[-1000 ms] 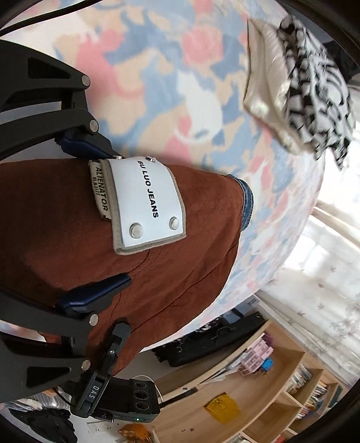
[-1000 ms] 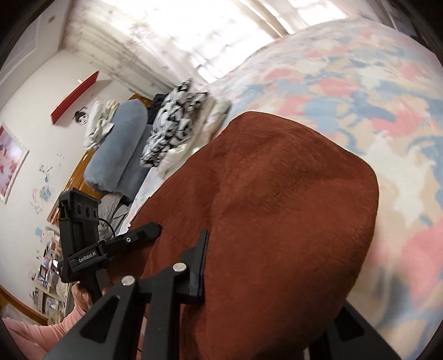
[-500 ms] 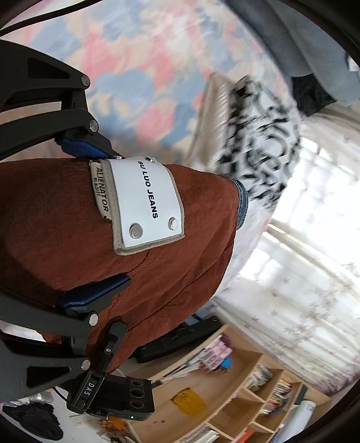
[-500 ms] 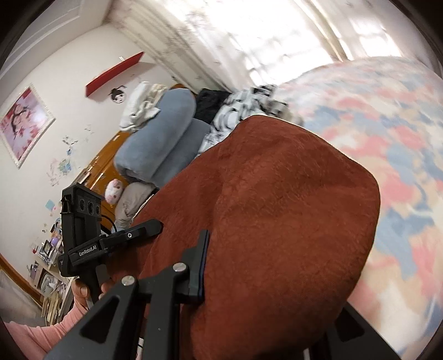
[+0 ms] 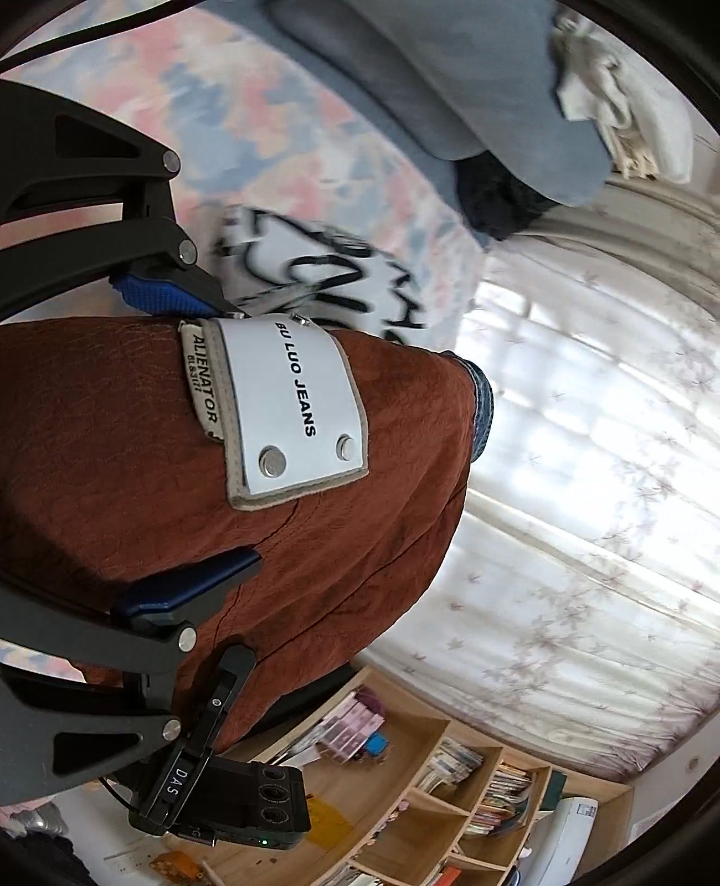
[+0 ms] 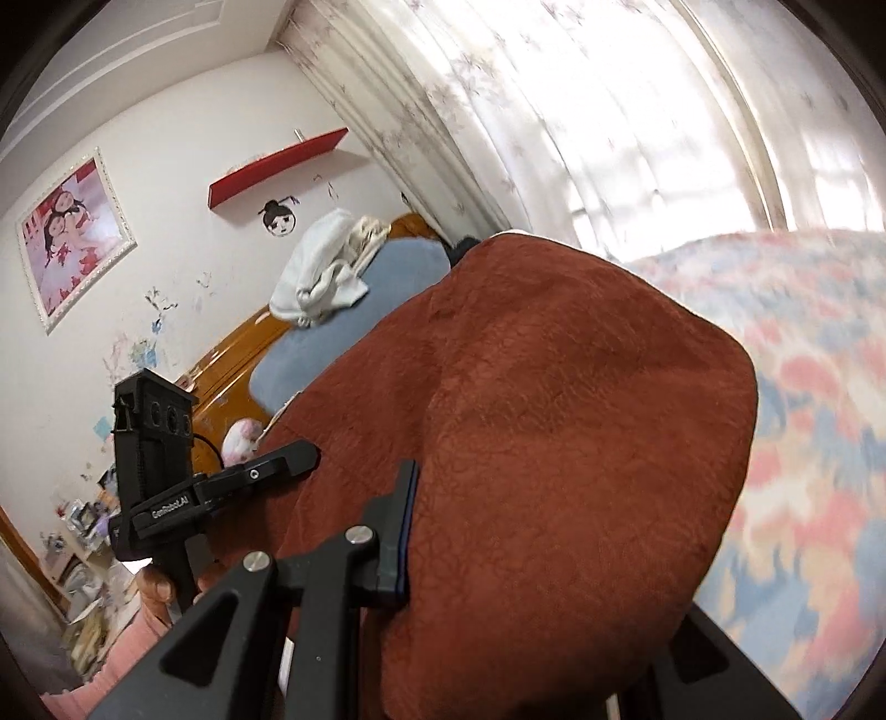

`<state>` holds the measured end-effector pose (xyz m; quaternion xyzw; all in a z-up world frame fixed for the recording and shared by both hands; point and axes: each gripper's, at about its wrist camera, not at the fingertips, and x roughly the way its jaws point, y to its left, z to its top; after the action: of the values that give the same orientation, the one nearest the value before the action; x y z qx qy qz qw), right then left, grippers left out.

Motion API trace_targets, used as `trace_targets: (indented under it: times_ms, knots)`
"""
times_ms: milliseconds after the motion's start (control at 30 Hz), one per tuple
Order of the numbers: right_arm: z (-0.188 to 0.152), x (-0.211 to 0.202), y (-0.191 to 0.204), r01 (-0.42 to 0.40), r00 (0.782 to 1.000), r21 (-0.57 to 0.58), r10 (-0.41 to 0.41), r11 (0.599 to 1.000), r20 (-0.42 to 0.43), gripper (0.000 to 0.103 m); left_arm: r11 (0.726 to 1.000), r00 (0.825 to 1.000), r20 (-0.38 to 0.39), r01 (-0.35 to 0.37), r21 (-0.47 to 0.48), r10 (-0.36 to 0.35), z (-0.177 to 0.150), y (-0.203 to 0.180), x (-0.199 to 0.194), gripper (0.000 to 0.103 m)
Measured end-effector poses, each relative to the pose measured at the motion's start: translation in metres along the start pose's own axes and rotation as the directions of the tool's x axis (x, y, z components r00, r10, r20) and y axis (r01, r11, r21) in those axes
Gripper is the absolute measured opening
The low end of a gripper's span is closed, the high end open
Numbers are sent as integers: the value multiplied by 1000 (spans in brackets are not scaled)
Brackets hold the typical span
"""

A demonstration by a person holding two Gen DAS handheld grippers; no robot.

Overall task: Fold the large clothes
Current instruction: 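Lift the bundle with both tools and carry it to the folded clothes stack, then lower the bundle onto the black-and-white clothes stack and open both tools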

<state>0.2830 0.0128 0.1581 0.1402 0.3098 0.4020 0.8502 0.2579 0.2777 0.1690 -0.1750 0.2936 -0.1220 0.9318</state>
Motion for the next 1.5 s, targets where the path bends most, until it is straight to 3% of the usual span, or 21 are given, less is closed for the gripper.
trace_targets:
  times_ms: [233, 433, 633, 833, 1000, 1067, 1133, 1300, 1433, 1500]
  knots:
    - [51, 61, -16, 40, 999, -41, -39, 998, 31, 18, 1000, 999, 40, 0, 2, 0, 62, 41, 55, 74]
    - [77, 116, -35, 110, 993, -68, -107, 992, 50, 18, 999, 999, 51, 9, -36, -7, 85, 81, 114, 74]
    - [82, 170, -77, 150, 988, -26, -149, 988, 31, 19, 996, 1000, 10, -19, -86, 20, 81, 122, 184, 74]
    - [54, 226, -136, 176, 980, 86, -166, 981, -109, 19, 985, 991, -94, -109, -131, 97, 39, 160, 250, 75]
    - [31, 237, -156, 166, 976, 122, -146, 978, -160, 31, 987, 994, -73, -90, -131, 81, 18, 172, 248, 80]
    - [30, 234, -156, 186, 971, 125, -163, 974, -174, 50, 987, 993, -81, -98, -125, 88, 17, 174, 246, 81]
    - [32, 227, -153, 220, 962, 105, -198, 970, -189, 54, 987, 990, -92, -115, -112, 105, 18, 173, 240, 81]
    - [45, 194, -148, 280, 949, 99, -259, 955, -179, 54, 980, 982, -25, -190, -55, 189, 37, 156, 195, 81]
    - [63, 167, -136, 352, 935, 57, -349, 934, -64, 54, 964, 965, 14, -261, -43, 261, 55, 146, 182, 81]
    - [71, 168, -131, 355, 935, 45, -354, 934, -33, 54, 960, 961, 12, -277, -39, 278, 62, 138, 190, 79]
